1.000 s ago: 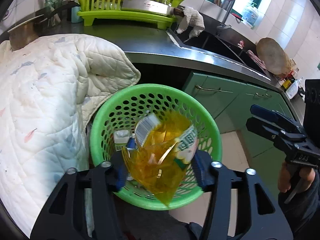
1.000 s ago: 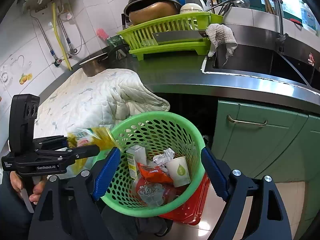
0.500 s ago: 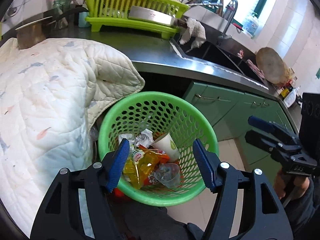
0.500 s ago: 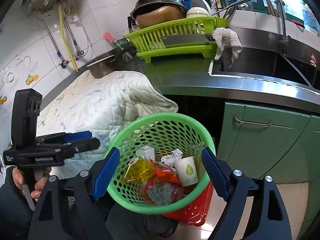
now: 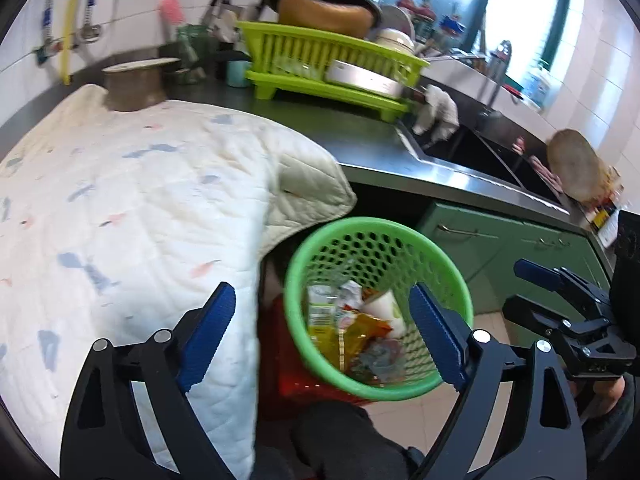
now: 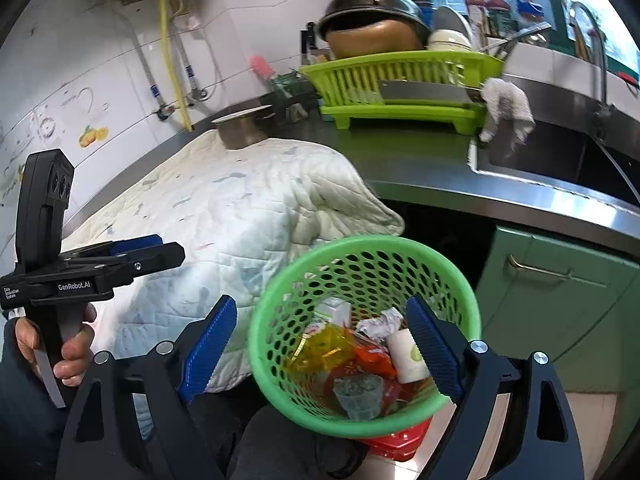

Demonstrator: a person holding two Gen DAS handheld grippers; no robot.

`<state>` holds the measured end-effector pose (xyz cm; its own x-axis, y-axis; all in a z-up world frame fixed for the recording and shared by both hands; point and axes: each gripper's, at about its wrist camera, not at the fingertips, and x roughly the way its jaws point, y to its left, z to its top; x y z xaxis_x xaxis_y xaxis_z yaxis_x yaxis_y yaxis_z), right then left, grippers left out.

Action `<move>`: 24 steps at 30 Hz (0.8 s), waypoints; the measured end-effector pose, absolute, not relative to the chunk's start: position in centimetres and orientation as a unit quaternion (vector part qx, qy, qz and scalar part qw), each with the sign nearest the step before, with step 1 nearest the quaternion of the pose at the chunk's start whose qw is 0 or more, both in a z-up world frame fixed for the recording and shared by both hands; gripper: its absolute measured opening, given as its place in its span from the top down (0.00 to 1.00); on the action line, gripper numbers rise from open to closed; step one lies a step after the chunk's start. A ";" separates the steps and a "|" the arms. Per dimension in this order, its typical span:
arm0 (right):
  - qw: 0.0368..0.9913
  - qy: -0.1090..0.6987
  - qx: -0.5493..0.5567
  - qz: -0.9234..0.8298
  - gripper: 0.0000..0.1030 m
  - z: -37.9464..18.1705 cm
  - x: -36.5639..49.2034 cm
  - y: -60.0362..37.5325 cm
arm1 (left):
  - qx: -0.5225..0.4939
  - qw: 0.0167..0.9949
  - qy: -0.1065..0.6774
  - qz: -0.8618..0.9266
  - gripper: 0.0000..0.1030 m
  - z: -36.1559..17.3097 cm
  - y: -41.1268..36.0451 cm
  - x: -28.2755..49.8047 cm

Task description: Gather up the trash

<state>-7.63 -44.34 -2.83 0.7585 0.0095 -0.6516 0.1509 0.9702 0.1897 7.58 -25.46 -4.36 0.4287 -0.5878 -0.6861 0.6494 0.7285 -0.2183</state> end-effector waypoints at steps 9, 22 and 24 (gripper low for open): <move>0.936 0.342 0.087 0.007 0.16 -1.8 -5.2 -39.9 | 0.037 0.885 0.373 -0.277 0.05 -2.9 -19.3 8.3; 0.938 0.340 0.056 0.049 0.12 -0.3 -1.0 -34.2 | 0.033 0.927 0.343 -0.147 0.05 -0.8 -10.6 8.6; 0.937 0.341 0.050 0.050 0.12 -0.2 -0.4 -33.3 | 0.027 0.930 0.342 -0.133 0.05 -0.7 -9.3 8.6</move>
